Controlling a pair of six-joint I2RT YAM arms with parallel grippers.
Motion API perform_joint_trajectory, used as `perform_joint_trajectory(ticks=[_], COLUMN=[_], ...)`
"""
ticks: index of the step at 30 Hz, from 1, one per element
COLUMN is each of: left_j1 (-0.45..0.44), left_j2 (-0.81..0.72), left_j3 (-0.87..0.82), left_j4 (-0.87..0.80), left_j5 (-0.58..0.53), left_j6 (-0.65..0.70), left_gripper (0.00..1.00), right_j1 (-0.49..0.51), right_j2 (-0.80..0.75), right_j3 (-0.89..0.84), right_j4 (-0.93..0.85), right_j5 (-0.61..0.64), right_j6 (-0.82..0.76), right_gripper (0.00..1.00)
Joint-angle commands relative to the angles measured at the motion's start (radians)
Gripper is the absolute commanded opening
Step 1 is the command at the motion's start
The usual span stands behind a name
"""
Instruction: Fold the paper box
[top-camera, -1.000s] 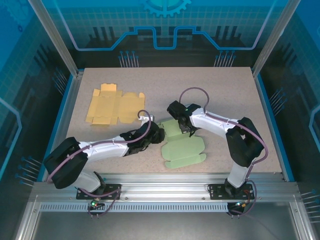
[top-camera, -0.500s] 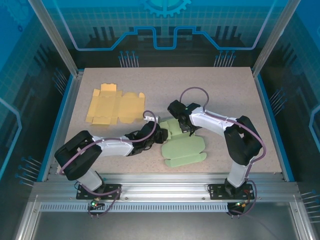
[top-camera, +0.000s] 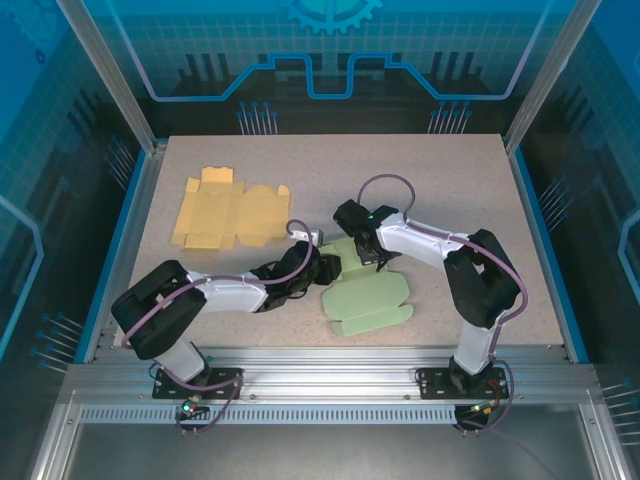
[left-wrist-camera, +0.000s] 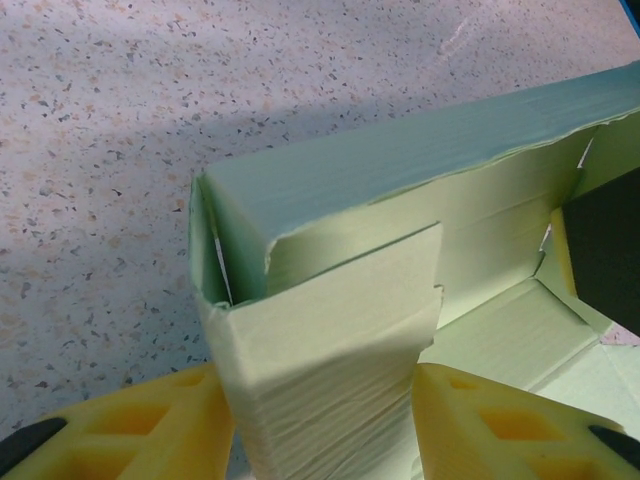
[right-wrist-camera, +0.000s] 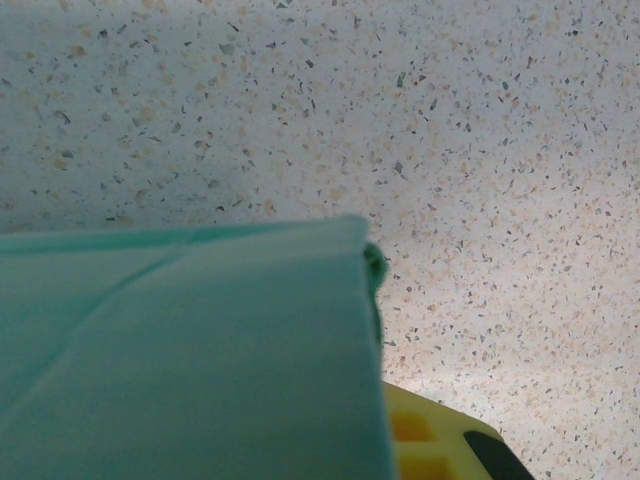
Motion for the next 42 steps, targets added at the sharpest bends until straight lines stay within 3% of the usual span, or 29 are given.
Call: perform_joint_trajectory(ticks=[1,8,14,20,25,28,39,42], left_j1=[0.002,-0.007,-0.029,-0.032,-0.032,-0.032,-0.021,-0.010], left_j2=[0.039,0.048,0.071,0.085,0.084,0.071,-0.052,-0.078], left_j3=[0.025,0.065,0.154,0.198,0.220,0.219,0.144,0.121], left_j4=[0.002,-0.095,-0.326,-0.424,-0.474,-0.462,-0.309,-0.310], left_j5=[-0.005,-0.072,-0.249,-0.342,-0.378,-0.346,-0.062,-0.046], left_j6=[0.007,0.040,0.026,0.006,0.015,0.019,0.019,0.025], left_gripper=[0.50,0.50,0.49,0.38,0.43,0.47,0.62,0.63], right_j1=[0.008,0.012,0.016,0.018,0.019,0.019,0.019,0.019], right_j2=[0.017,0.015,0.020,0.014,0.010,0.008,0.005,0.005], right_j3=[0.007,0.015,0.016,0.012,0.007,0.004,0.010,0.010], right_j4=[-0.022,-0.020,-0.020,-0.025,-0.030,-0.027,-0.018,-0.017], right_j5=[-0.015,-0.022,-0.022,-0.020,-0.021,-0.026,-0.030,-0.032], right_j6=[-0.017,-0.016,-0.010,-0.006,-0.009,-0.012,-0.012,-0.012], right_gripper=[0.00,0.00,0.00,0.00,0.00,0.00,0.00,0.00])
